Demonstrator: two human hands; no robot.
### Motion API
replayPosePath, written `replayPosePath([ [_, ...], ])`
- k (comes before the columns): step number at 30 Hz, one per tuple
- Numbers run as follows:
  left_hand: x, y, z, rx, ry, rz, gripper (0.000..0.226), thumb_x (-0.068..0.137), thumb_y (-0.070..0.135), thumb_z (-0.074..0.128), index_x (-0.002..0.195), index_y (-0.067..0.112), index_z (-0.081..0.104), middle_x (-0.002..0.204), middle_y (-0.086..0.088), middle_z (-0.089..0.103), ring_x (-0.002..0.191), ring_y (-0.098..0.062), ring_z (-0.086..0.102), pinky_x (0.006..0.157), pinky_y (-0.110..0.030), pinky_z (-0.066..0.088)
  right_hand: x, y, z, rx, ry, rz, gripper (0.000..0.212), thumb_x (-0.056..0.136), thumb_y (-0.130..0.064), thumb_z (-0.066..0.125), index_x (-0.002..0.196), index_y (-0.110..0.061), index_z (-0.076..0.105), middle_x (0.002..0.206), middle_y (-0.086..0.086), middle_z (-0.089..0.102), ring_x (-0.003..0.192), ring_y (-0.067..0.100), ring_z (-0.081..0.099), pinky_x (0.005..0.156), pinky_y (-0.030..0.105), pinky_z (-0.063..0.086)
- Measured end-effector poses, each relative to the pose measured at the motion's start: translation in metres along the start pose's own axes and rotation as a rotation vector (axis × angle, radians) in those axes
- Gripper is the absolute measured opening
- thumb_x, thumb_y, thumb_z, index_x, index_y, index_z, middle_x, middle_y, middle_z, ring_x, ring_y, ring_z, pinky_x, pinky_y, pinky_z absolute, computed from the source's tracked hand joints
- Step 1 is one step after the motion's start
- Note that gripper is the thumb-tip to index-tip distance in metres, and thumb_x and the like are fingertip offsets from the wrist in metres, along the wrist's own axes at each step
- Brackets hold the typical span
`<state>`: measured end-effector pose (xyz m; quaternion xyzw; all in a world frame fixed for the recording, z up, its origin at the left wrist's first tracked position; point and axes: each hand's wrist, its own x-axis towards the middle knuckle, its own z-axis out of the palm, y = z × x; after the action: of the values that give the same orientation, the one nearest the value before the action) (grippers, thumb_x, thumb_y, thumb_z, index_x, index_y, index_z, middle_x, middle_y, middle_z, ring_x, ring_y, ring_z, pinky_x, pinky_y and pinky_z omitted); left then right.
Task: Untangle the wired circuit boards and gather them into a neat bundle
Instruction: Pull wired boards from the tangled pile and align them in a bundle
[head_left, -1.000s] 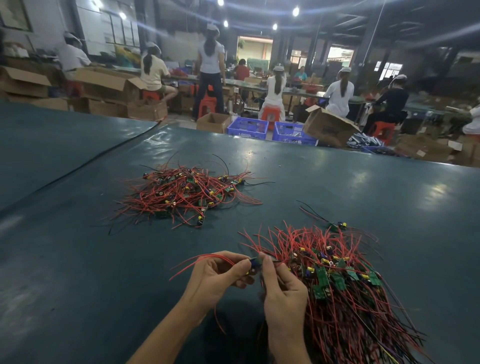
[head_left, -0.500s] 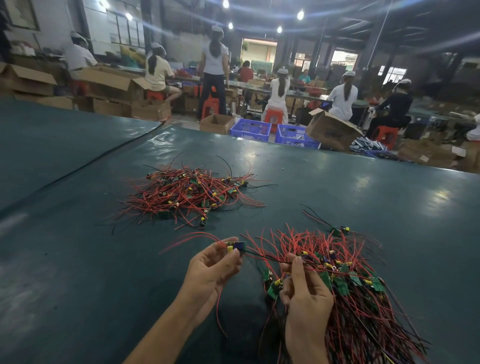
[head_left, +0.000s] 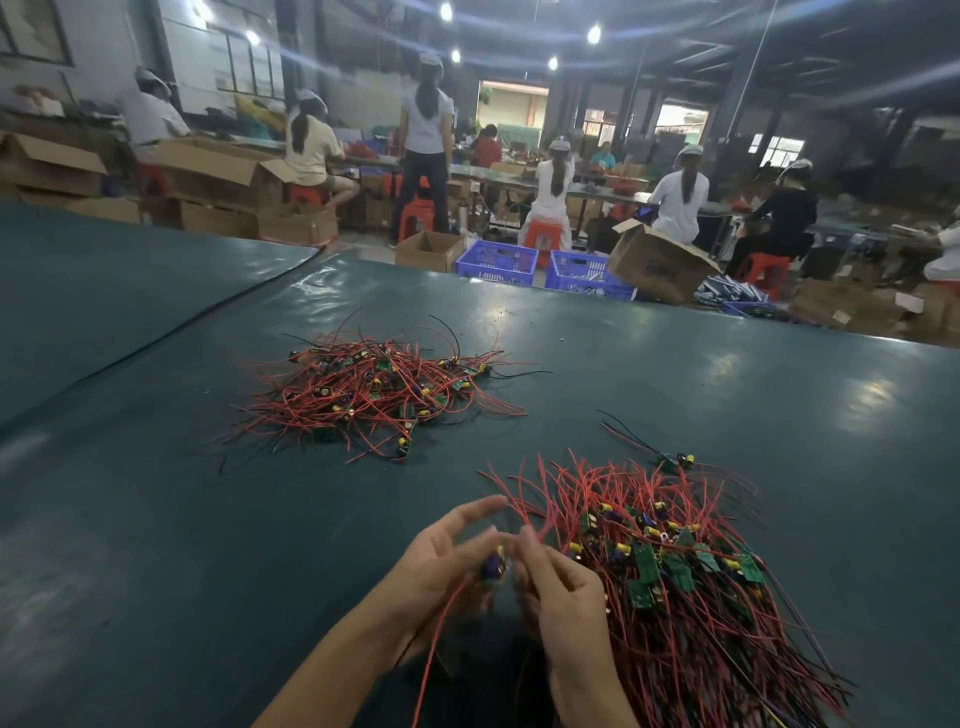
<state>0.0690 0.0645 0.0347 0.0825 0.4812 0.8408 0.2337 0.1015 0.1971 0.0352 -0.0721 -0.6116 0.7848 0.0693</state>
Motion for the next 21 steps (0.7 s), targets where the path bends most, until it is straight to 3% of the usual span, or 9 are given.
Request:
replayPosePath([
  [1, -0.002, -0.002, 0.000, 0.090, -0.021, -0.007, 0.067, 0.065, 0.031, 0.087, 0.125, 0.019, 0.059, 0.075, -0.011, 0.063, 0.050, -0.012, 0.056, 0.046, -0.022, 0.047, 0.000, 0.001, 0.001, -0.006, 0.019, -0.002, 0.025, 0.075, -0.037, 0.066, 0.079, -0.016, 0.081, 0.080, 0.018, 0.074, 0.079, 0.040, 0.069, 0.077, 0.045, 0.056],
  [4, -0.004, -0.005, 0.003, 0.256, -0.042, -0.026, 0.057, 0.070, 0.028, 0.084, 0.120, 0.015, 0.062, 0.063, 0.001, 0.063, 0.050, -0.005, 0.056, 0.049, -0.016, 0.043, 0.001, -0.001, 0.001, -0.034, 0.043, -0.031, 0.023, 0.074, -0.033, 0.066, 0.073, -0.014, 0.080, 0.073, 0.011, 0.074, 0.070, 0.026, 0.068, 0.069, 0.036, 0.056],
  [8, -0.006, -0.001, 0.005, 0.364, -0.081, -0.063, 0.030, 0.069, 0.033, 0.083, 0.090, 0.012, 0.076, 0.066, 0.002, 0.066, 0.053, -0.004, 0.056, 0.052, -0.014, 0.043, 0.002, -0.004, -0.004, -0.090, 0.063, -0.060, 0.025, 0.088, -0.024, 0.063, 0.071, -0.020, 0.080, 0.069, 0.009, 0.073, 0.065, 0.022, 0.069, 0.062, 0.026, 0.054],
  [11, -0.009, 0.002, 0.005, 0.445, -0.150, -0.113, 0.022, 0.071, 0.036, 0.083, 0.075, 0.016, 0.074, 0.064, 0.003, 0.064, 0.053, -0.005, 0.055, 0.052, -0.016, 0.043, 0.003, -0.006, -0.008, -0.068, 0.147, -0.022, 0.025, 0.091, -0.027, 0.061, 0.076, -0.019, 0.080, 0.047, 0.003, 0.043, 0.042, 0.013, 0.039, 0.045, 0.023, 0.037],
  [13, -0.011, 0.003, 0.006, 0.444, -0.199, -0.128, 0.016, 0.075, 0.031, 0.081, 0.074, 0.017, 0.073, 0.063, 0.005, 0.063, 0.053, -0.004, 0.054, 0.052, -0.015, 0.042, 0.006, -0.007, -0.012, 0.023, 0.192, 0.013, 0.025, 0.091, -0.025, 0.061, 0.078, -0.013, 0.080, 0.044, -0.003, 0.027, 0.037, 0.007, 0.023, 0.037, 0.019, 0.023],
  [17, -0.013, 0.012, 0.005, 0.429, -0.321, -0.200, 0.017, 0.074, 0.031, 0.081, 0.075, 0.017, 0.072, 0.064, 0.003, 0.062, 0.051, -0.004, 0.054, 0.049, -0.015, 0.045, 0.008, -0.015, -0.020, 0.244, 0.223, 0.039, 0.031, 0.079, -0.029, 0.063, 0.081, -0.002, 0.078, 0.044, -0.003, 0.024, 0.034, 0.004, 0.016, 0.034, 0.015, 0.017],
  [21, -0.014, 0.012, 0.001, 0.448, -0.396, -0.230, 0.021, 0.073, 0.035, 0.083, 0.075, 0.018, 0.071, 0.062, 0.004, 0.063, 0.048, -0.002, 0.055, 0.048, -0.014, 0.045, 0.010, -0.017, -0.023, 0.412, 0.260, 0.062, 0.032, 0.083, -0.028, 0.060, 0.082, 0.000, 0.074, 0.054, 0.000, 0.031, 0.034, 0.003, 0.016, 0.034, 0.015, 0.014],
])
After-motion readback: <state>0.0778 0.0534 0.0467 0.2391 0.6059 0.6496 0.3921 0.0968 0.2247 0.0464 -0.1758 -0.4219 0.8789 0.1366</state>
